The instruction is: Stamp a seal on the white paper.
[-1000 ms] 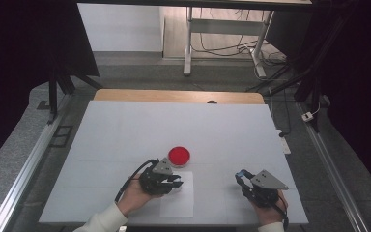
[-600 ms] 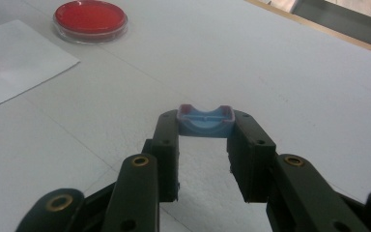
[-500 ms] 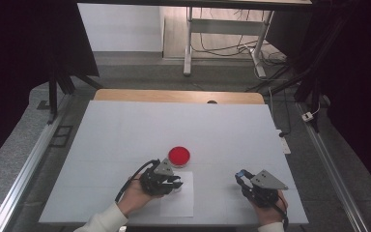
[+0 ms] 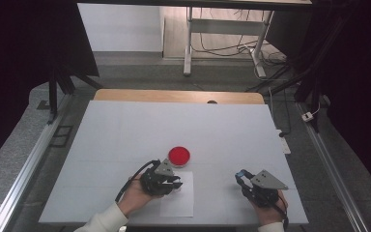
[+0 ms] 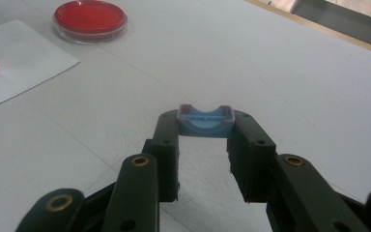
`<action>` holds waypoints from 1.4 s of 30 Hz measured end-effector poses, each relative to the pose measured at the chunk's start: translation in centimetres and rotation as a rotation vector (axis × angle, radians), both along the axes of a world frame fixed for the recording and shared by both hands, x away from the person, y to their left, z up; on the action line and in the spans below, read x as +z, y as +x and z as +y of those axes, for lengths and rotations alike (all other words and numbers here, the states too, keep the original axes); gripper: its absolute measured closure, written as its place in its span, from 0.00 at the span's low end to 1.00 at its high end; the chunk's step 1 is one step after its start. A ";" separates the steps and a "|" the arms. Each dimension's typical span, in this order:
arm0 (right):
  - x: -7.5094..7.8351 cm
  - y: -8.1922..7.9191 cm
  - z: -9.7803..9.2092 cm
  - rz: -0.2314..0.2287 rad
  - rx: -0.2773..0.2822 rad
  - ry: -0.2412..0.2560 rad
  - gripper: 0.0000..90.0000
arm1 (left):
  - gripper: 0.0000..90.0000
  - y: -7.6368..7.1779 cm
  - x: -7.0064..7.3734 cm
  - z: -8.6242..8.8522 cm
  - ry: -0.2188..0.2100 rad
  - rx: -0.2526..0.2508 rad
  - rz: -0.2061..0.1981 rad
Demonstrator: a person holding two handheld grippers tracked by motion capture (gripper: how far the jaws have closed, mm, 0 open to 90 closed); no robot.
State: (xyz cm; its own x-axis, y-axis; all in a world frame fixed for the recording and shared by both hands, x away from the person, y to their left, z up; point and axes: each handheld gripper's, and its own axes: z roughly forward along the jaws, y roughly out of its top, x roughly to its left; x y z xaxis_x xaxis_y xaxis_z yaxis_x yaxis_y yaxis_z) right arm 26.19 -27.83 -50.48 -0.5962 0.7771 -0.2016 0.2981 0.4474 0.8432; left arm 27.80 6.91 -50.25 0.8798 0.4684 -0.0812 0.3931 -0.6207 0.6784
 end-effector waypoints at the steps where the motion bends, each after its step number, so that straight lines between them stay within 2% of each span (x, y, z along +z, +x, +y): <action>1: 0.0 0.0 0.0 0.000 0.000 0.000 0.72 | 0.84 0.0 0.0 0.0 0.000 0.000 0.000; 11: 0.0 0.0 0.0 -0.001 0.001 -0.003 0.72 | 0.84 -0.1 0.0 -0.2 0.008 0.001 -0.007; 20: 0.0 0.0 0.1 -0.004 0.004 -0.003 0.72 | 0.84 -0.2 -0.1 -0.7 0.056 -0.009 -0.017; 37: 0.0 0.0 0.1 -0.001 0.005 -0.001 0.72 | 0.85 -0.5 -0.2 -0.8 0.071 -0.006 -0.036; 42: 0.0 0.0 0.1 0.000 0.005 -0.002 0.72 | 0.85 -0.2 -0.1 -0.9 0.076 -0.009 -0.018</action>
